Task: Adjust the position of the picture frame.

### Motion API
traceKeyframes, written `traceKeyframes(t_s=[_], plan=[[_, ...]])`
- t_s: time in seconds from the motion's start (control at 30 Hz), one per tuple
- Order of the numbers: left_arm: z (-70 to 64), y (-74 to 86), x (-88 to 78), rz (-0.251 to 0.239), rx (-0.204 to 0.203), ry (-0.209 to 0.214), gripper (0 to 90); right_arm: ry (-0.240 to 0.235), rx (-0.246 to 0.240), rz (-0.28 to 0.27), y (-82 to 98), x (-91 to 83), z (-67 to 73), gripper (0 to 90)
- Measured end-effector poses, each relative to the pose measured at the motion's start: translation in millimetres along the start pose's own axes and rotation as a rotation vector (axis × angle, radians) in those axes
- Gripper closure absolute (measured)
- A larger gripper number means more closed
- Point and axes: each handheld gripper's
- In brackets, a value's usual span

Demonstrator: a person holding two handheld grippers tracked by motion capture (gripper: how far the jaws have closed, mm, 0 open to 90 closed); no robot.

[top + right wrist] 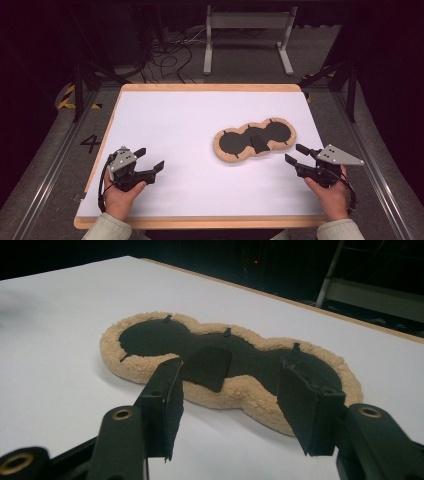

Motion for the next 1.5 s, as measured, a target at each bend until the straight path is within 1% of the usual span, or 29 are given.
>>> traceKeyframes(t_s=[0.13,0.23,0.37,0.47,0.53,0.63,0.7,0.73,0.77,0.87,0.97,1.03,1.17,1.27,1.4,1.43,1.5], plan=[[-0.4,-0.1,1.4,0.006,-0.001,-0.002,20.1,-0.003,0.007,-0.003,-4.1,0.2,-0.3,45.6],[-0.6,0.0,2.7,0.011,-0.006,-0.004,19.9,-0.010,0.024,0.015,-5.6,1.0,-1.3,45.5],[0.3,0.1,3.3,0.018,-0.004,-0.010,19.7,-0.009,0.032,0.029,-8.1,1.0,-3.6,45.6],[1.0,-0.1,4.4,0.020,-0.008,-0.010,19.7,-0.011,0.041,0.021,-11.4,0.5,-5.5,45.6],[0.7,0.1,5.3,0.026,-0.004,-0.008,19.6,-0.011,0.059,0.022,-16.1,0.0,-7.3,45.4],[0.8,0.4,7.4,0.042,0.000,-0.010,19.4,-0.002,0.072,0.042,-22.8,1.8,-9.7,45.8],[0.4,1.1,9.3,0.057,-0.004,-0.016,19.3,0.015,0.080,0.072,-27.1,4.9,-12.2,45.9],[0.5,1.5,10.1,0.066,-0.002,-0.021,19.3,0.017,0.082,0.077,-28.6,6.0,-13.6,46.2],[1.0,1.9,11.0,0.077,-0.002,-0.021,19.3,0.020,0.088,0.093,-32.5,9.2,-17.0,46.3],[1.8,2.2,11.9,0.085,-0.004,-0.025,19.3,0.008,0.081,0.123,-39.8,16.0,-21.8,46.4],[3.0,2.3,13.1,0.092,-0.001,-0.021,19.3,-0.003,0.074,0.135,-47.3,21.8,-25.3,46.3],[3.0,2.6,13.7,0.093,-0.001,-0.023,19.2,0.001,0.065,0.142,-51.7,25.2,-27.7,46.4],[2.8,3.3,14.3,0.096,-0.007,-0.026,19.1,0.009,0.071,0.152,-56.3,30.2,-31.9,47.5],[3.3,4.9,13.2,0.107,-0.008,-0.030,19.1,0.020,0.090,0.182,-59.9,37.3,-39.4,49.5],[4.5,7.2,10.1,0.111,-0.007,-0.036,19.1,0.042,0.104,0.200,-63.5,43.3,-49.4,54.9],[4.6,8.0,9.5,0.111,-0.011,-0.037,19.1,0.052,0.100,0.200,-64.1,44.3,-52.4,57.7],[5.6,9.9,8.0,0.111,-0.007,-0.049,19.1,0.057,0.102,0.198,-64.7,46.2,-58.7,67.6]])
Point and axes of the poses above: each handheld gripper's, and its own axes: x roughly forward along the jaws, y roughly out of its underside, z roughly to its left, and after that the axes turned 6 degrees about -y, right-handed
